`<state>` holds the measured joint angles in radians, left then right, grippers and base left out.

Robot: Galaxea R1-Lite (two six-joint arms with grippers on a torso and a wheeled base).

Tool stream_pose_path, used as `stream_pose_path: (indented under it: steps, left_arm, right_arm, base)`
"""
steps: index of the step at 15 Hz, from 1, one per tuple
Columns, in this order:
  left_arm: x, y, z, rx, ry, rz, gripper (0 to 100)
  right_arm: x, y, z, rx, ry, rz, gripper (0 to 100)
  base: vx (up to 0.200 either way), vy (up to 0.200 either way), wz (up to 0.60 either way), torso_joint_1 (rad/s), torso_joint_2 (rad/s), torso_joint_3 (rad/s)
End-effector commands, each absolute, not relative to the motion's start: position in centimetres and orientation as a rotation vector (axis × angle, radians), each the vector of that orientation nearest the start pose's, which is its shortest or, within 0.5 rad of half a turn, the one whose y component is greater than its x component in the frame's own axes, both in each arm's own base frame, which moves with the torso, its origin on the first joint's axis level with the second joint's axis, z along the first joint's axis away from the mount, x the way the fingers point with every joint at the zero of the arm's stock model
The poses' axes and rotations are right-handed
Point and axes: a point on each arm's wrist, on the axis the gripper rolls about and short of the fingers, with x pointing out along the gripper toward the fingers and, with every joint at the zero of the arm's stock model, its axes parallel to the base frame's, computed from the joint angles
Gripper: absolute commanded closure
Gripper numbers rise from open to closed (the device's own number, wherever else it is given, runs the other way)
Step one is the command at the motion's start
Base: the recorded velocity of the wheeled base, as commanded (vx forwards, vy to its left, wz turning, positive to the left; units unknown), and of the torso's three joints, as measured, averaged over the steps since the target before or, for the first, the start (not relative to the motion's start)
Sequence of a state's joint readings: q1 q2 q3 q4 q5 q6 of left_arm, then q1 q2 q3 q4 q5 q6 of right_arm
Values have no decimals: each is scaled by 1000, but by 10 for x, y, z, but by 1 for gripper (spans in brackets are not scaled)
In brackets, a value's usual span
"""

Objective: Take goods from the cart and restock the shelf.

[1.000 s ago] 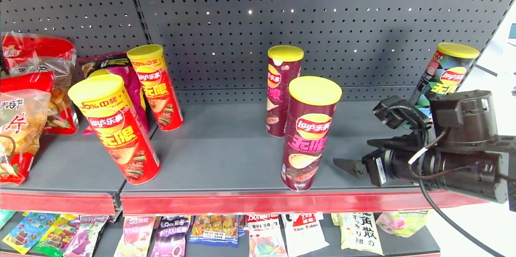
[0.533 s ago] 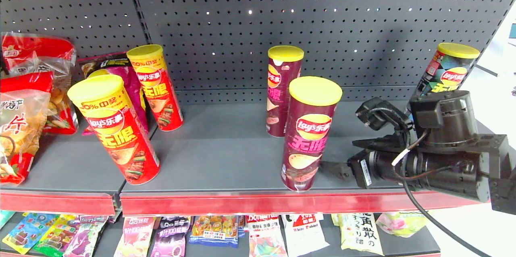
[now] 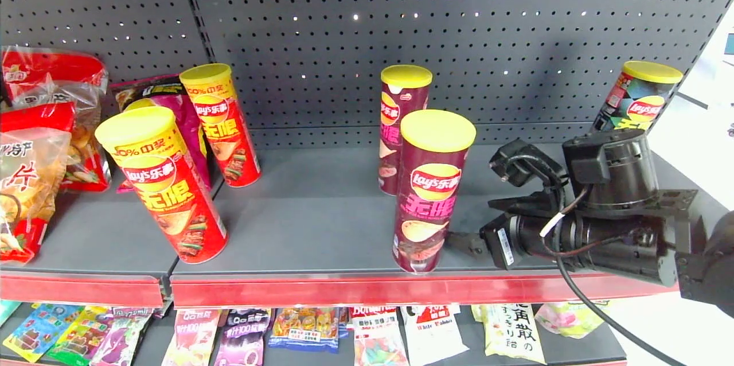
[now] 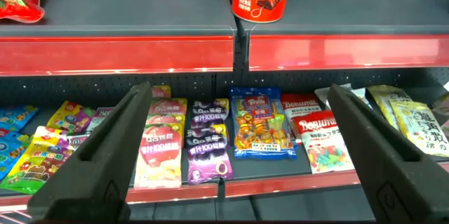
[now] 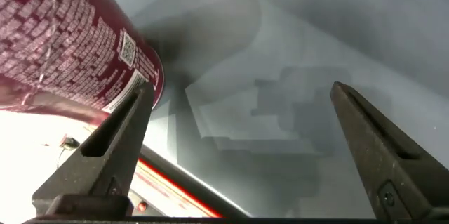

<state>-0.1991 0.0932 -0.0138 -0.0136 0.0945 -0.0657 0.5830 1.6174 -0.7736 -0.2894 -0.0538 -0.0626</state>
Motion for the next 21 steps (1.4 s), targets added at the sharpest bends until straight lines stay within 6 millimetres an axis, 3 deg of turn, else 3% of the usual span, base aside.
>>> stream_pose_path:
  steps: [1,21]
  left_arm:
    - [-15,5,83,-56,70,-100,0]
    - [-15,5,83,-56,70,-102,0]
  right_arm:
    - [231,152,165,-236,517,534,0]
    - [236,169,168,-240,501,574,0]
  base:
    - [0,0,0,0,0,0]
    - [0,0,0,0,0,0]
